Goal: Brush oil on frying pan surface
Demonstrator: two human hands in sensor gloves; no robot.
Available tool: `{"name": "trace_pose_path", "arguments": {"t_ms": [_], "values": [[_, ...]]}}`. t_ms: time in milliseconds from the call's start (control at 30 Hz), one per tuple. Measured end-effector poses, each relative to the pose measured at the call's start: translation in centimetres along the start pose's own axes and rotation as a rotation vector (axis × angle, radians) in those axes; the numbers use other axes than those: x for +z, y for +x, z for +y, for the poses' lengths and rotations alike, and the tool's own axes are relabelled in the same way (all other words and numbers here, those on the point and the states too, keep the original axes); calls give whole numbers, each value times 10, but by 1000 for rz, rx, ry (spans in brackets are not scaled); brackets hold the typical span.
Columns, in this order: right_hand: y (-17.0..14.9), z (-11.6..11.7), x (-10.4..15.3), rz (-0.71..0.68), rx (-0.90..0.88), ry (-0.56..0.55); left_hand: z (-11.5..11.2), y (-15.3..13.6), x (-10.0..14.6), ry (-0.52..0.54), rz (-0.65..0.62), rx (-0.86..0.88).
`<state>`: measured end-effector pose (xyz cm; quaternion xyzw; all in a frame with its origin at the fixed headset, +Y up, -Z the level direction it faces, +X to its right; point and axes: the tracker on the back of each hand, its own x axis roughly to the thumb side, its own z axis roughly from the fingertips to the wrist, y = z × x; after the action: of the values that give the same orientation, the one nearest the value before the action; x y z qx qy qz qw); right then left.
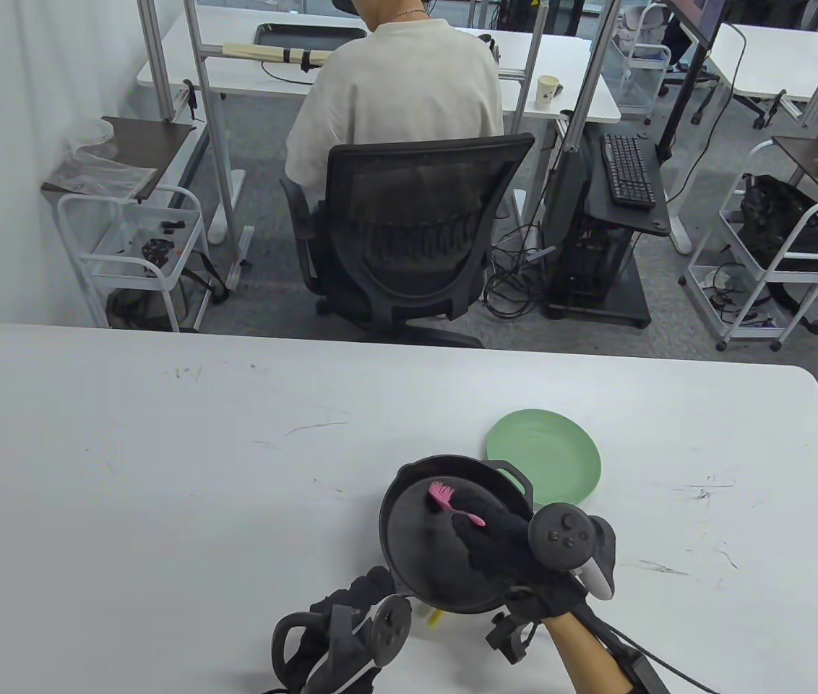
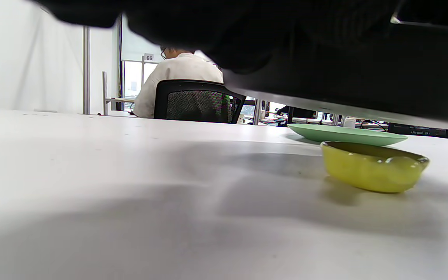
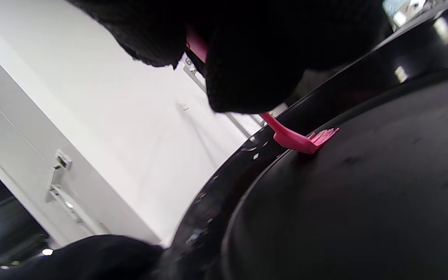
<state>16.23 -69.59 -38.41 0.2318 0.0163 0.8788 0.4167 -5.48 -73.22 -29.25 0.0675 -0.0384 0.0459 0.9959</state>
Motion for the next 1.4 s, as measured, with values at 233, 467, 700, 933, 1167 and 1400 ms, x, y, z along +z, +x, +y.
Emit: {"name": "trace_pose_path", "arguments": {"t_ms": [233, 467, 700, 933, 1167, 1400], "values": [[4, -3, 1, -47, -270, 81, 0, -1, -1, -11, 4, 10], [6, -4, 1, -41, -201, 52, 0, -1, 0, -4, -1, 14], [0, -13, 2, 30, -40, -51, 3, 2, 1, 4, -17, 21], [-9, -23, 2, 68, 19, -103, 3, 2, 1, 2, -21, 18], [-20, -32, 3, 106, 92, -161, 3, 2, 1, -5, -18, 18], [-23, -50, 11, 81, 59, -256, 6, -6, 1, 10, 23, 27]]}}
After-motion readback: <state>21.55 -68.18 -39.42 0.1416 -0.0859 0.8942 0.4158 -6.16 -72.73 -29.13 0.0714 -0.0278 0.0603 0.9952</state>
